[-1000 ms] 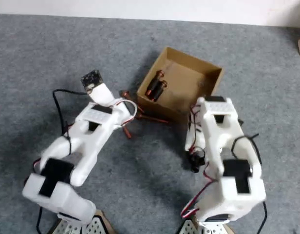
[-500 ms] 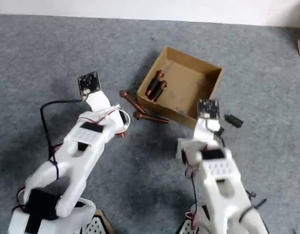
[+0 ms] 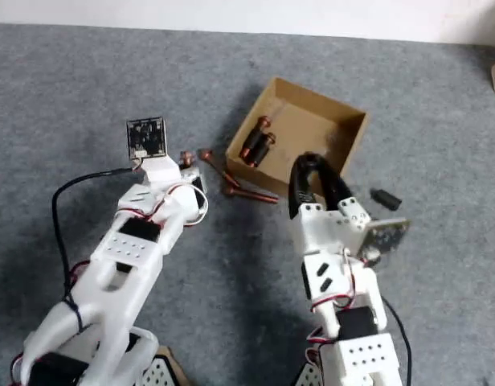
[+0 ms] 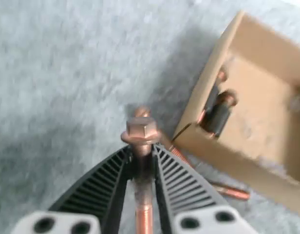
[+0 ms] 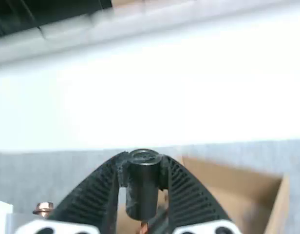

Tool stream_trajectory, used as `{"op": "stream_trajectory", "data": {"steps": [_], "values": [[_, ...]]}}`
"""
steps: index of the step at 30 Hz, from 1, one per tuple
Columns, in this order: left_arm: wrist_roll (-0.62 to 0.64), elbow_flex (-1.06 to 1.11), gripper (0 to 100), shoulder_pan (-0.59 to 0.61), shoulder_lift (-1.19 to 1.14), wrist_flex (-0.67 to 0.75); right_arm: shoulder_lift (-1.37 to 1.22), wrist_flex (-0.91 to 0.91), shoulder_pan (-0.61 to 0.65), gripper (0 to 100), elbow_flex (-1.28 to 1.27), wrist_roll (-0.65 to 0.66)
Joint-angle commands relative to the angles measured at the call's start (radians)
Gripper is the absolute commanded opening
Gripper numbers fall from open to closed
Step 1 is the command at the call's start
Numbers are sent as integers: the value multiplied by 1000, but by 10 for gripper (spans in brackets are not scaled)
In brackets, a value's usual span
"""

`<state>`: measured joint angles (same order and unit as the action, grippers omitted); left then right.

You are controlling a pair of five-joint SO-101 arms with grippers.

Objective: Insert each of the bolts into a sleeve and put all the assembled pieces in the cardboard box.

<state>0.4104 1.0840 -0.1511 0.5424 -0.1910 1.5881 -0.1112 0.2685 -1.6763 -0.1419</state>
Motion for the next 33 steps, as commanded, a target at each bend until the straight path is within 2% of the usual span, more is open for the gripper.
{"op": "stream_trajectory", "data": {"steps": [1,6,8,15,21,26,33], "values": [[-14,-15,5,-53,111,35,114,79,58,4,-147,112],[-17,-10,5,-124,236,107,159,236,157,4,-145,423],[-17,-12,5,-151,283,114,163,252,165,4,-145,473],[-14,-2,5,-231,433,114,163,252,163,4,-145,480],[-12,107,5,-334,549,118,163,255,168,4,-145,476],[-12,116,5,-340,633,196,156,282,194,4,-143,473],[-12,171,5,-343,731,221,162,360,226,4,-143,473]]}}
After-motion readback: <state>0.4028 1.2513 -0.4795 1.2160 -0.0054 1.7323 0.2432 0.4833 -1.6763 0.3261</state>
